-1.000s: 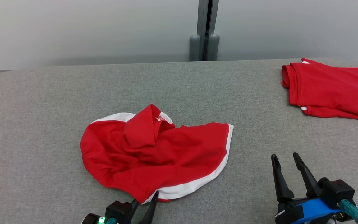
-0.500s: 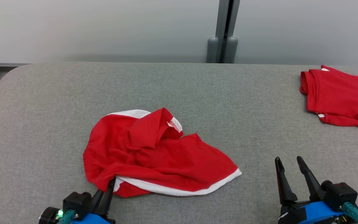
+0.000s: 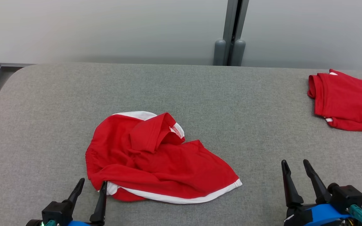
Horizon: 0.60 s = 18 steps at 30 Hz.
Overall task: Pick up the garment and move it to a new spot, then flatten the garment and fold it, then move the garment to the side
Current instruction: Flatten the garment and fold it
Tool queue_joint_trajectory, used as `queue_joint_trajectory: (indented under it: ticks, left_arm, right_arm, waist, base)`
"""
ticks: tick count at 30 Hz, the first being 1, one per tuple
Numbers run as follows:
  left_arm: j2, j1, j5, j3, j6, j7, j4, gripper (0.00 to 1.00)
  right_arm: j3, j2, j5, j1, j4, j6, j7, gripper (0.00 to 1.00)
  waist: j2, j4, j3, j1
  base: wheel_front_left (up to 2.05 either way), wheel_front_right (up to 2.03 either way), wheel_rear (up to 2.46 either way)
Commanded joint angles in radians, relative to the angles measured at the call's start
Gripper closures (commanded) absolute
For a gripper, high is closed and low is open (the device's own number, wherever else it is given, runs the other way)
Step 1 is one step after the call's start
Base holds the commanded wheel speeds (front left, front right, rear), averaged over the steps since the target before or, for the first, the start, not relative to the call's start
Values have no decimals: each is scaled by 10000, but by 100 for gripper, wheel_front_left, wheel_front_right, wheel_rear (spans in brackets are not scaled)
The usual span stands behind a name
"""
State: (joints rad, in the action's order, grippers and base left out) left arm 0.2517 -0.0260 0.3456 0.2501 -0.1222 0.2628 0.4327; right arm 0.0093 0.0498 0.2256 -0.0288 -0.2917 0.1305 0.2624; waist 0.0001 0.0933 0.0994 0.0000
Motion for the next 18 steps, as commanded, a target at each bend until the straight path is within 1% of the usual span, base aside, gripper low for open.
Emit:
queue_joint_trajectory:
  ticks: [1,7,12,18]
  left_arm:
    - [-76,218,-179,-295,28,25,-316,0]
    - [-266,386,-660,-887,-57,25,-1316,0]
    - [-720,120,-1084,-1490,-69,25,-2116,0]
    - [-1316,-61,-1770,-2471,129,25,-2868,0]
  right_arm:
    - [-106,16,-41,-14,-4,3,30,0]
    - [-170,16,-127,-64,0,5,32,0]
    - [93,17,-132,-143,-63,3,32,0]
    - [347,19,-126,-152,-225,5,32,0]
  waist:
    - [-1,59,-29,0]
    - [-1,222,-121,0]
    - [-1,163,-194,0]
    - [-1,42,-207,0]
  base:
    - [0,0,0]
    - [0,0,0]
    - [0,0,0]
    - [0,0,0]
